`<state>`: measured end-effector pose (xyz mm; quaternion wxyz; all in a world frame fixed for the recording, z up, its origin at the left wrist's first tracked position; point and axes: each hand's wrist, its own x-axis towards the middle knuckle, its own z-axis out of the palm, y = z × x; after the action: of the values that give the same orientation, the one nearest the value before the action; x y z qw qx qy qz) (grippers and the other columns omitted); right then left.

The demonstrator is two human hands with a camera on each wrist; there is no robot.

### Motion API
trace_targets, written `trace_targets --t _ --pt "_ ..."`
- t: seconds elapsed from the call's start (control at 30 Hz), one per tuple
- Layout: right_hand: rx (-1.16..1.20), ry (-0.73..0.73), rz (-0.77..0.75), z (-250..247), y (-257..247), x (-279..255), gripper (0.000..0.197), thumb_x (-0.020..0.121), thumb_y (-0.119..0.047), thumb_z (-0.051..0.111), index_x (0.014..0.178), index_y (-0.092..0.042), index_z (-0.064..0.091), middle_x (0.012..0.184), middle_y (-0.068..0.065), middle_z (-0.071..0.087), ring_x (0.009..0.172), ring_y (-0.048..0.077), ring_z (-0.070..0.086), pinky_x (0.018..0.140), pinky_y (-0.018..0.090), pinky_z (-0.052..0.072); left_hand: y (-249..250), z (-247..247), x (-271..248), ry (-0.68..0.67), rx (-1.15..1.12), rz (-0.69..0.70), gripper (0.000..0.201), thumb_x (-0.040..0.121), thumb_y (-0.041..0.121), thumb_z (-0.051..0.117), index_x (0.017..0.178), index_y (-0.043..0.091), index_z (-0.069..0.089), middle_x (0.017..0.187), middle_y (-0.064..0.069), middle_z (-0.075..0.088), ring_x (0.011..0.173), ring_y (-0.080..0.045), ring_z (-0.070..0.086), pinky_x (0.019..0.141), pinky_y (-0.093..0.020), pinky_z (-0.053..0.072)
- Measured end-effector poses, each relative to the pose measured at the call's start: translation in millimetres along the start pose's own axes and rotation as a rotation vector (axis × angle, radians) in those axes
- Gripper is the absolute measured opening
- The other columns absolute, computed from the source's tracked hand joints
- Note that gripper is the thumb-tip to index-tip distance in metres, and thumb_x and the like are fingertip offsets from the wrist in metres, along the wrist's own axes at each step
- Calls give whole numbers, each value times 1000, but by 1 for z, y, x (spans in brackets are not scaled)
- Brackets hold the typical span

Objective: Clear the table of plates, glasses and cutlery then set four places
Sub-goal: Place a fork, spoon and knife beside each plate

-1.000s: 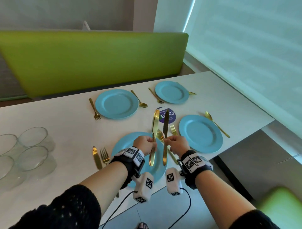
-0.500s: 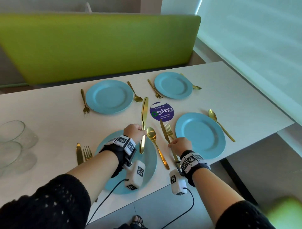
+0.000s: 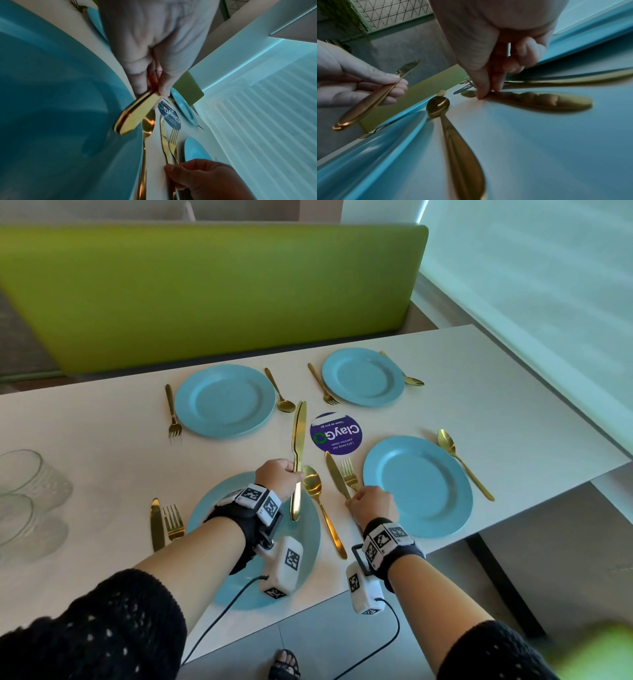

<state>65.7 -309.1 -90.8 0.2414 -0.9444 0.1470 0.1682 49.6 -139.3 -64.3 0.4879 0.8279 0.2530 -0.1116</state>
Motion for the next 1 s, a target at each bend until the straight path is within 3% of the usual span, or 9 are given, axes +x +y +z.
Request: trace_targets --t 0.33,0.4,0.5,0.57,0.63,0.7,0.77,0.87,1.0 --pt "-9 -7 10 -1 1 -2 19 83 -30 66 95 -16 72 97 7 70 91 27 65 81 31 54 -5 -3 0 -9 5 6 22 87 26 62 99 9 70 101 -8 73 100 -24 64 90 -30 47" --pt "-15 -10 12 -3 1 -2 19 83 -30 66 95 -16 72 97 7 69 91 26 65 80 30 52 -5 -6 0 -9 -8 12 21 88 24 62 98 8 70 100 -7 72 95 -22 65 87 -29 48" --pt "-12 -17 20 -5 0 -3 19 82 -32 68 92 -16 71 95 7 69 89 27 65 80 32 54 -4 -10 -1 -20 -37 17 21 89 24 60 98 7 69 92 -4 71 74 -12 59 71 -22 43" --pt "0 -11 12 -6 -3 -3 21 82 -34 66 89 -16 70 92 6 68 84 25 63 77 31 54 -4 -14 1 -22 -45 9 22 89 24 60 97 6 68 94 -6 73 79 -15 62 71 -22 42" --pt "-11 9 -10 -10 -12 -5 22 83 -36 64 90 -16 70 91 6 68 81 24 60 72 28 50 -5 -20 5 -36 -40 1 16 88 23 61 90 9 69 99 -8 73 91 -22 64 80 -26 45" --pt "3 30 -58 -13 -27 -6 20 84 -33 63 91 -15 69 94 7 68 85 25 62 71 28 48 -3 -27 11 -54 -47 -2 14 85 21 63 72 18 66 98 -10 74 96 -26 66 88 -33 52" --pt "-15 42 -139 -14 -47 -9 19 85 -31 62 93 -16 69 97 7 69 92 26 63 71 26 46 2 -34 19 -81 -80 -22 21 82 18 67 61 20 62 84 -10 74 93 -30 69 89 -38 55" --pt "-61 55 -309 -13 -81 -12 22 87 -29 62 103 -17 69 108 4 67 103 25 61 81 28 46 6 -47 31 -113 -132 -43 20 79 14 70 61 17 63 56 1 67 77 -26 70 85 -36 58" --pt "-133 53 -522 -4 -119 -18 26 90 -21 56 115 -17 65 115 3 63 106 22 59 84 27 43 9 -67 48 -180 -175 -37 17 80 10 69 66 11 62 59 -3 64 57 -17 61 68 -28 56"
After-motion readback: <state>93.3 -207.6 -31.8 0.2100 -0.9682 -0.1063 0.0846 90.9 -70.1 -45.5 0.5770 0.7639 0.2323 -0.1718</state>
